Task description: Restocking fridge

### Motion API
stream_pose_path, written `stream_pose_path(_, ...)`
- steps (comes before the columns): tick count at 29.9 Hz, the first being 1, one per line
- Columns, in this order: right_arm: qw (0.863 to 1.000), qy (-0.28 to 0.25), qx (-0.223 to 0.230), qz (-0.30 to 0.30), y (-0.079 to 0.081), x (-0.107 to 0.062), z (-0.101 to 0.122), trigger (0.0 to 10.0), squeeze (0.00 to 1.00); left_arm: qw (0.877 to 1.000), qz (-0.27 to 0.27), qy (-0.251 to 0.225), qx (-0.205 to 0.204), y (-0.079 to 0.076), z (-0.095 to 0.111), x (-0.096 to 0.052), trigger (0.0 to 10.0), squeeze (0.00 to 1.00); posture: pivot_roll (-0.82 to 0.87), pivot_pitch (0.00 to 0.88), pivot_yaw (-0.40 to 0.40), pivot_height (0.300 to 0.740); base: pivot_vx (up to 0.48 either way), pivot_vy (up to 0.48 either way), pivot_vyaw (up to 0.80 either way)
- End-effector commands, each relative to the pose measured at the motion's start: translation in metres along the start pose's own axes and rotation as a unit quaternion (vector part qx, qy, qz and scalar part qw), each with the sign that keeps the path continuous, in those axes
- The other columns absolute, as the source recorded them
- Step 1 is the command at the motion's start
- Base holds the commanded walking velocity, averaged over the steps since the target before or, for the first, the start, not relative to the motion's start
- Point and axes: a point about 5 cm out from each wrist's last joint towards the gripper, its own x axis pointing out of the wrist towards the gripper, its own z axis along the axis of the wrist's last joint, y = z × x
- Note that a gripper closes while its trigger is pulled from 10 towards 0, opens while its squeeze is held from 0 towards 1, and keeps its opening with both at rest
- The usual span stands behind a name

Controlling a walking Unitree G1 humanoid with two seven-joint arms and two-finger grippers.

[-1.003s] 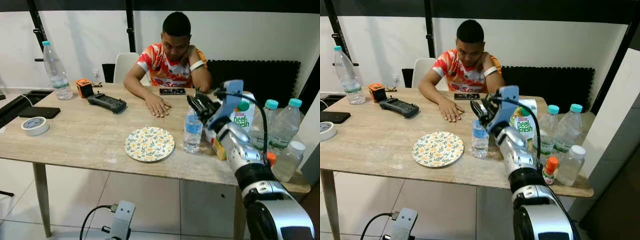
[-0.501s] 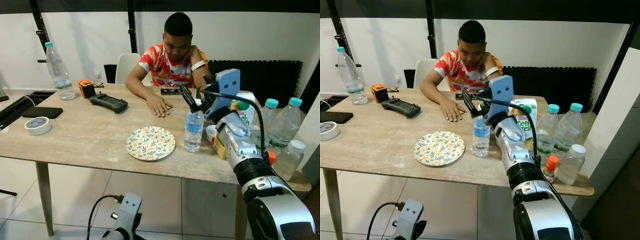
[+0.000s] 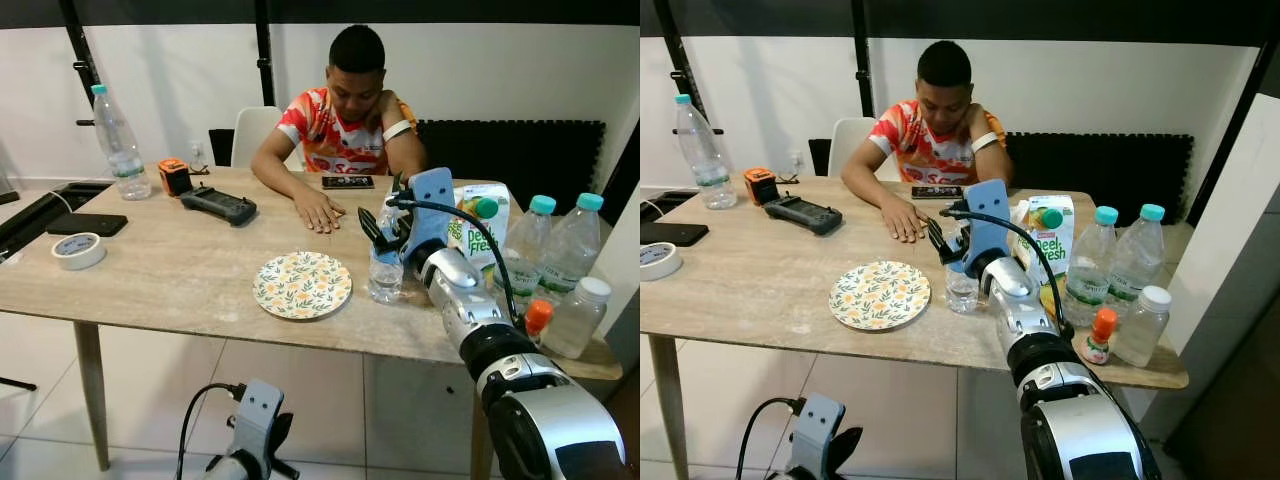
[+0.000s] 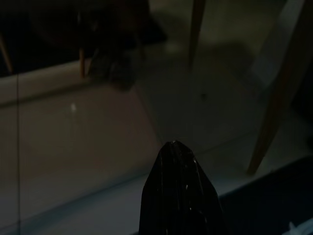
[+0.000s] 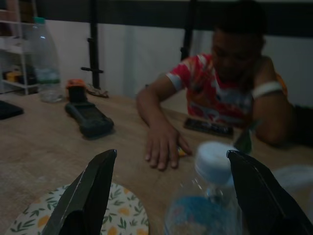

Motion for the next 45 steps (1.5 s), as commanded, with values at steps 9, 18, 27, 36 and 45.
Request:
stream_pose_path(9, 0.999, 0.021, 0.021, -0.034, -0.005, 0.001, -0.002, 10.0, 0.0, 0.997, -0.049, -0.066, 0.004, -0.018, 0.028, 0.004, 10.0, 0.0, 0.04, 0.117, -0.002, 0.74, 0.0, 0.0, 0.0)
stream_pose_path(18, 0.998, 0.004, 0.044, -0.035, -0.003, 0.004, 0.005, 10.0, 0.0, 0.994, -0.063, -0.086, 0.012, -0.023, 0.045, 0.005, 10.0, 0.0, 0.05, 0.137, 0.007, 0.74, 0.0, 0.0, 0.0)
stream_pose_path(27, 0.997, 0.001, 0.048, -0.057, -0.006, 0.006, 0.012, 10.0, 0.0, 0.992, -0.071, -0.101, 0.022, -0.026, 0.058, -0.001, 10.0, 0.0, 0.08, 0.202, 0.014, 0.74, 0.0, 0.0, 0.0)
stream_pose_path(36, 0.995, -0.006, 0.057, -0.075, -0.007, 0.007, 0.017, 10.0, 0.0, 0.992, -0.077, -0.093, 0.024, -0.028, 0.059, -0.007, 10.0, 0.0, 0.1, 0.218, 0.024, 0.74, 0.0, 0.0, 0.0)
stream_pose_path(45, 0.995, -0.018, 0.054, -0.084, -0.008, 0.009, 0.027, 10.0, 0.0, 0.993, -0.085, -0.083, 0.022, -0.033, 0.061, -0.007, 10.0, 0.0, 0.1, 0.219, 0.028, 0.74, 0.0, 0.0, 0.0)
